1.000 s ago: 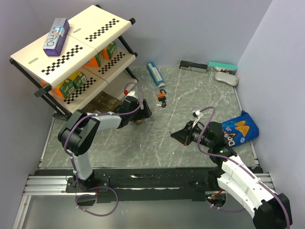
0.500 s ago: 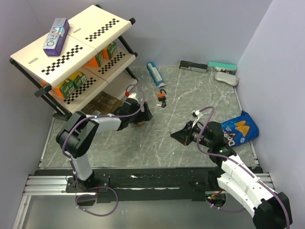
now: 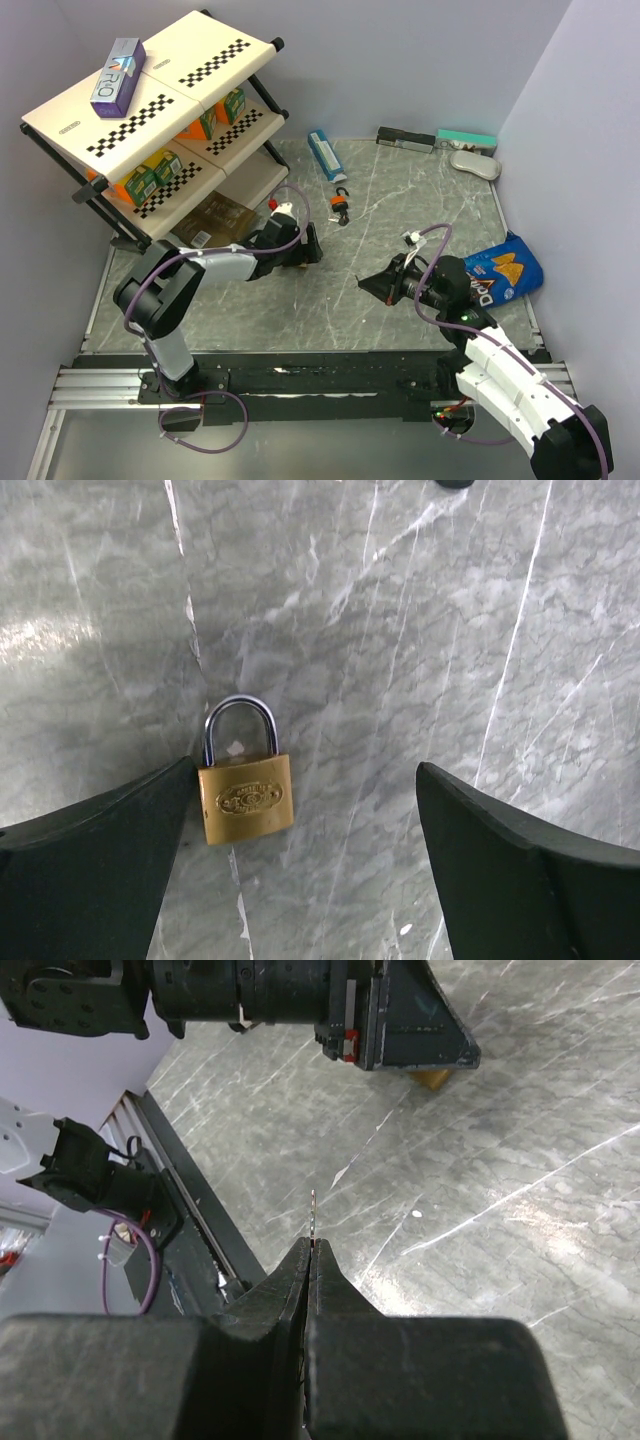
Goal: Unlock with the key
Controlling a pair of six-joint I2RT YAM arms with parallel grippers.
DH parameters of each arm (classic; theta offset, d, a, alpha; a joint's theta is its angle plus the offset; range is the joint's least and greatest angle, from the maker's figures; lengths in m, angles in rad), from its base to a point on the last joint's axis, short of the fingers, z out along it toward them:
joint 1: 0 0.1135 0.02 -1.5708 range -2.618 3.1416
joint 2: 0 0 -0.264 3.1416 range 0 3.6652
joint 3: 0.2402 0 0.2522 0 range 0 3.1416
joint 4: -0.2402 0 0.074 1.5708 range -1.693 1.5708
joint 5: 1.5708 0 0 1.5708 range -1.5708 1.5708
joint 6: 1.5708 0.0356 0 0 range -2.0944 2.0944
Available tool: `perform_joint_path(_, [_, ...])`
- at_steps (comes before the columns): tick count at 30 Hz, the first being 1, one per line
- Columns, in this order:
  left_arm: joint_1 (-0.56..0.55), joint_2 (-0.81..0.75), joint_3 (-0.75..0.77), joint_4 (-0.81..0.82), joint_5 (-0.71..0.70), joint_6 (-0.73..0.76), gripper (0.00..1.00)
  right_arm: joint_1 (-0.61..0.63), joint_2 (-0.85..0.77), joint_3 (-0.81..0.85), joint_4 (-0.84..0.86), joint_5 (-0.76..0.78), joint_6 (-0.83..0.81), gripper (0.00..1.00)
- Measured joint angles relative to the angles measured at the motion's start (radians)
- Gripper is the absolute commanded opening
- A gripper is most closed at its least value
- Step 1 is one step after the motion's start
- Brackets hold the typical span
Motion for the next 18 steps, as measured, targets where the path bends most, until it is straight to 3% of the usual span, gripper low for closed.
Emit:
perform_joint_path(12, [-0.016, -0.029, -0.005, -0.052, -0.008, -0.019, 0.95, 0.000, -0.001, 0.000, -0.002, 0.014, -0.002, 0.00])
perform_joint_path(18, [-0.049, -0.150, 0.006, -0.143, -0.032, -0.055, 0.94, 0.071, 0.000, 0.006, -0.061, 0.126, -0.047, 0.00])
